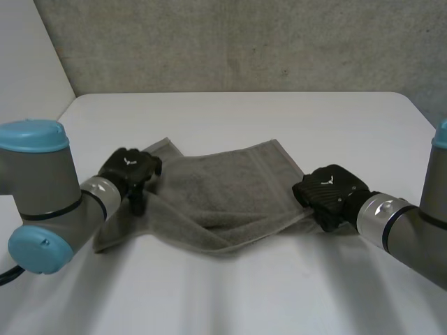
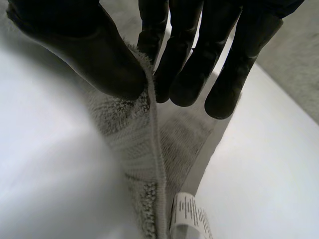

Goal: Fold the towel.

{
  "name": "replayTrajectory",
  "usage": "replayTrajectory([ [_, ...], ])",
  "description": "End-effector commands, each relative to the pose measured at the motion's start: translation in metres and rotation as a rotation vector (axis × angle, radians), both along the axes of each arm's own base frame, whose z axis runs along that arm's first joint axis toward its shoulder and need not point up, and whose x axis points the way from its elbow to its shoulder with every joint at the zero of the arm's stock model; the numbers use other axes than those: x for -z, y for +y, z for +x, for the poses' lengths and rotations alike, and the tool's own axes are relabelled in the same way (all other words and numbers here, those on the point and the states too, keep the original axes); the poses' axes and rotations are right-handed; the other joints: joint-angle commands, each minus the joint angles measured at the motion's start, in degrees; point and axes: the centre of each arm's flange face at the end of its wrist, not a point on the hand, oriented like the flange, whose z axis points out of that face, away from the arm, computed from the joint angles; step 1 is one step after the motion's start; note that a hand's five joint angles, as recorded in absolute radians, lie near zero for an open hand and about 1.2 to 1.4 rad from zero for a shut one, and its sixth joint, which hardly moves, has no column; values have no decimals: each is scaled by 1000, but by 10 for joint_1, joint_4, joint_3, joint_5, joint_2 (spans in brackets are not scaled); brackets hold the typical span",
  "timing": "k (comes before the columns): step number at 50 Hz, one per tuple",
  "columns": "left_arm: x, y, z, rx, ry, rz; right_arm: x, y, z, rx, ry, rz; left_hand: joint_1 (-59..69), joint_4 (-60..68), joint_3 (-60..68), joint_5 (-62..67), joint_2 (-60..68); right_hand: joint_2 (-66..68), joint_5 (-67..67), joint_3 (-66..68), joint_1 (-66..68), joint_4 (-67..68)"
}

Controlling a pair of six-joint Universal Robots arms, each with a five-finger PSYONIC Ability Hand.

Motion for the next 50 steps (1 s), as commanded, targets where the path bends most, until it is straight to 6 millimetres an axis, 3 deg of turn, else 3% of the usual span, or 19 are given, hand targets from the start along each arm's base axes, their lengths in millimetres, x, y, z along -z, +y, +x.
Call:
replayTrajectory([
  [1, -10, -14, 2, -35, 36, -103, 17, 0, 0, 42, -101, -1, -115, -121, -121, -119, -121, 37, 31, 35, 36, 36],
  [7, -15, -11, 18, -100, 32, -116, 26, -5, -3, 69, -120, -4, -115, -121, -121, -119, -121, 37, 31, 35, 36, 36],
  [20, -37, 57, 54, -143, 46, -161, 31, -13, -12, 107, -125, 8, -87, -92, -93, -90, -92, 37, 31, 35, 36, 36],
  [23, -36, 62, 60, -157, 42, -158, 31, -13, -12, 107, -125, 10, -86, -92, -93, -90, -92, 37, 31, 35, 36, 36],
  [28, -26, 74, 74, -200, 25, -115, 34, -12, -12, 106, -122, 18, -86, -92, -93, -90, -92, 37, 31, 35, 36, 36],
  [33, -3, 86, 82, -223, -3, -30, 34, -12, -12, 108, -122, 18, -128, -134, -135, -132, -134, 37, 31, 35, 36, 36],
  [50, 30, 78, 78, -167, -3, 49, 37, -10, -13, 107, -119, 26, 1, -5, -5, -3, -5, 37, 31, 35, 36, 36],
])
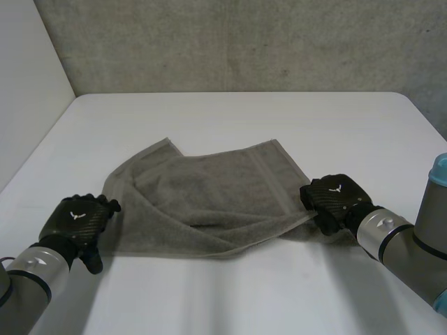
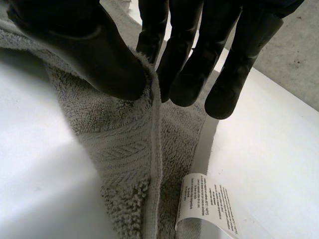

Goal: Fold the towel.

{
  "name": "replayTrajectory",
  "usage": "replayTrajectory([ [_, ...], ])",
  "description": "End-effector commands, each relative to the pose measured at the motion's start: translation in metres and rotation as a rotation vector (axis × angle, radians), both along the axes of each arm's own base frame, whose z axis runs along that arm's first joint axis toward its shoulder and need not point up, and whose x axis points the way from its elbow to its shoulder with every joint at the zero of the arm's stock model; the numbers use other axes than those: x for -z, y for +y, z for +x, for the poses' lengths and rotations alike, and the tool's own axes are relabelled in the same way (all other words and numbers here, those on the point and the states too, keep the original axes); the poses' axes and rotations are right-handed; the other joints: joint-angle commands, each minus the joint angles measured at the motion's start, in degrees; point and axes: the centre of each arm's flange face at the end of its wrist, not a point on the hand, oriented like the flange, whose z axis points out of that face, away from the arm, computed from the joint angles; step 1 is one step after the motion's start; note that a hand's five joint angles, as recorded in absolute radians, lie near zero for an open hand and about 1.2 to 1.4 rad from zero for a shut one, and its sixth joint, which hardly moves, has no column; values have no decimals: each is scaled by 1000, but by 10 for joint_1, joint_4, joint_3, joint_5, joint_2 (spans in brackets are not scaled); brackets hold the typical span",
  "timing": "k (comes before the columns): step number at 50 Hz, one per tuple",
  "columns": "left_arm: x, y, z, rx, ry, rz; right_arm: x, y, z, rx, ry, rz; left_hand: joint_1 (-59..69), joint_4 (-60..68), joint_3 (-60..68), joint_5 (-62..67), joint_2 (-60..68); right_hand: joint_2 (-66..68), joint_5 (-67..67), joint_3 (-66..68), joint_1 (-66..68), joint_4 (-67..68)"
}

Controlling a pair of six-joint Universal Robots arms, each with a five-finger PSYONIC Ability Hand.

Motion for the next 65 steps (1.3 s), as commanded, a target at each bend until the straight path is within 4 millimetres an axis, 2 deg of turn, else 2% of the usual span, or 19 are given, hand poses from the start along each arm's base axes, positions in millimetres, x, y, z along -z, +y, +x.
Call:
replayTrajectory([
  [1, 10, -7, -1, 3, -1, 2, 0, 0, 0, 0, 0, -1, 45, 46, 46, 45, 45, 37, 30, 35, 36, 36],
  [11, 22, -21, -3, 1, -1, -6, 1, 0, 0, 1, 0, -1, 45, 46, 46, 45, 45, 37, 30, 35, 36, 36],
  [30, 32, -40, -2, 4, -40, -14, 4, -1, 0, 1, 3, 5, 70, 72, 71, 70, 70, 37, 30, 35, 36, 36],
  [38, 31, -55, 4, -26, -36, -46, 3, -1, -1, 2, 2, 2, 169, 171, 170, 169, 169, 37, 30, 35, 36, 36],
  [43, 30, -60, 5, -30, -34, -61, 3, -1, 0, 1, 2, 2, 253, 255, 254, 253, 253, 37, 30, 35, 36, 36],
  [52, 28, -65, 6, -37, -30, -75, 3, -1, 0, 1, 2, 1, 321, 322, 322, 320, 321, 37, 30, 35, 36, 36],
  [55, 26, -69, 8, -44, -27, -89, 3, -1, 0, 1, 2, 2, 363, 364, 364, 363, 363, 37, 30, 35, 36, 36],
  [57, 25, -72, 9, -48, -22, -101, 4, -1, 0, 1, 2, 4, 440, 441, 441, 440, 440, 37, 30, 35, 36, 36],
  [62, 25, -71, 8, -43, -21, -103, 3, -1, -1, 2, 2, 2, 533, 534, 534, 532, 533, 37, 30, 35, 36, 36],
  [65, 27, -68, 7, -29, -20, -89, 3, -1, -1, 2, 2, 2, 531, 533, 532, 531, 531, 37, 30, 35, 36, 36],
])
